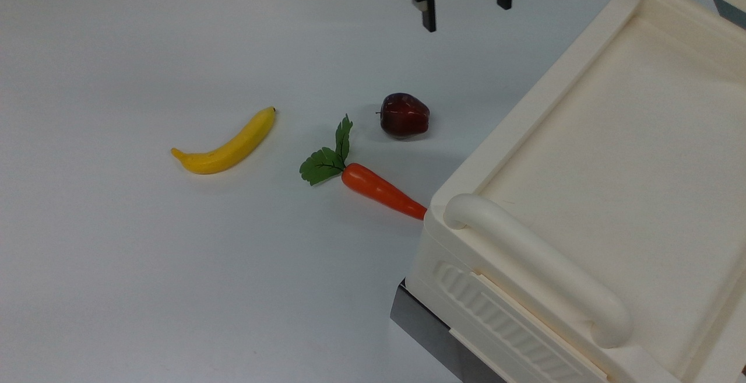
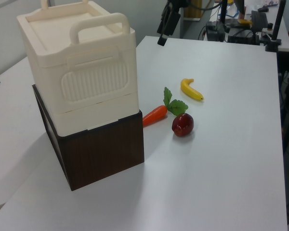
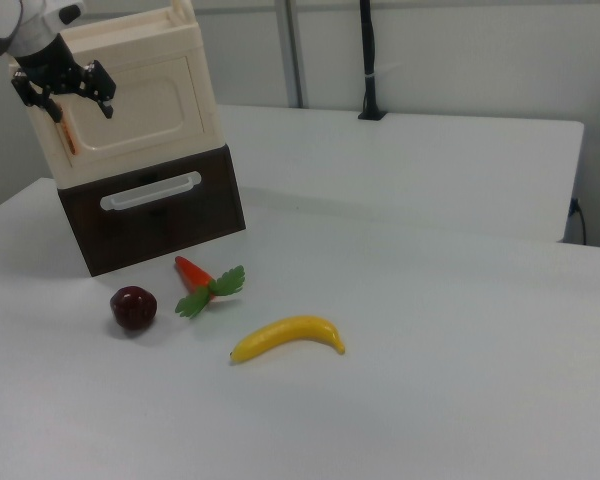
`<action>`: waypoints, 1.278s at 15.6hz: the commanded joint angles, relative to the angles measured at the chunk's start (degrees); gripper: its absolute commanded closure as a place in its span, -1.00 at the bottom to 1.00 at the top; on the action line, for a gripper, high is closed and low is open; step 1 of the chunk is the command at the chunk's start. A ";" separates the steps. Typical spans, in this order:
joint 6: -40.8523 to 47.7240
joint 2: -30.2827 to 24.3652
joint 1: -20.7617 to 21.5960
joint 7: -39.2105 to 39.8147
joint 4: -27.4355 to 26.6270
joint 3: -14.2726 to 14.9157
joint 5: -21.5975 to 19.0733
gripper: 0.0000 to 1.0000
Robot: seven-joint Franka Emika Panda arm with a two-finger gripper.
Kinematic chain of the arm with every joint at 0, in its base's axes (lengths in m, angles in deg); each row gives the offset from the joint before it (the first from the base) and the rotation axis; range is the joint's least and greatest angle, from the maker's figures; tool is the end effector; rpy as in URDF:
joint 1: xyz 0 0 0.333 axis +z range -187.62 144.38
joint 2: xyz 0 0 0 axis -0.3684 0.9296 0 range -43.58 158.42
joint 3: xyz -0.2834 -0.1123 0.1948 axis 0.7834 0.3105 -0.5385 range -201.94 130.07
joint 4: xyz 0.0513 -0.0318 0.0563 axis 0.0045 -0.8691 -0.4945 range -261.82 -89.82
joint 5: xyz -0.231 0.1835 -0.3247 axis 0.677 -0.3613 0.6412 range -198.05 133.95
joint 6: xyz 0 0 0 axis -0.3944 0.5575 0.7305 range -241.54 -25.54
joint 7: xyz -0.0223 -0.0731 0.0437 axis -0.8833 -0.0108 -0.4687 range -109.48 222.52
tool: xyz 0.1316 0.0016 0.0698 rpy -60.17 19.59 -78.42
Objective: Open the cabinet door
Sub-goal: 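Move the gripper up and over toward the cream cabinet door's edge, then lower the open gripper onto the door's free edge and close it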
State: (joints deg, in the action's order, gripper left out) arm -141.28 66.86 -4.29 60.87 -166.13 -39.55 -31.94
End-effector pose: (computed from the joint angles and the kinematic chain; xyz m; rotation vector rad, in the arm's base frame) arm 0.6683 0.2511 0.6631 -2.9283 -0.6528 -0.6567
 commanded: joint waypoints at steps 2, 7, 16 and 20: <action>-3.64 2.16 3.93 1.81 1.21 0.53 -0.99 -1.00; -8.13 4.36 5.16 1.72 1.21 -0.08 -0.91 -0.84; -13.41 6.29 5.87 1.81 1.21 -0.70 -0.90 0.24; -13.67 6.64 6.49 1.89 1.56 -0.78 -0.73 0.25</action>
State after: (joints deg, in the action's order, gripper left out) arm -153.97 72.47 1.30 61.07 -166.00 -40.44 -31.94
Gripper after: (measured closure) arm 0.617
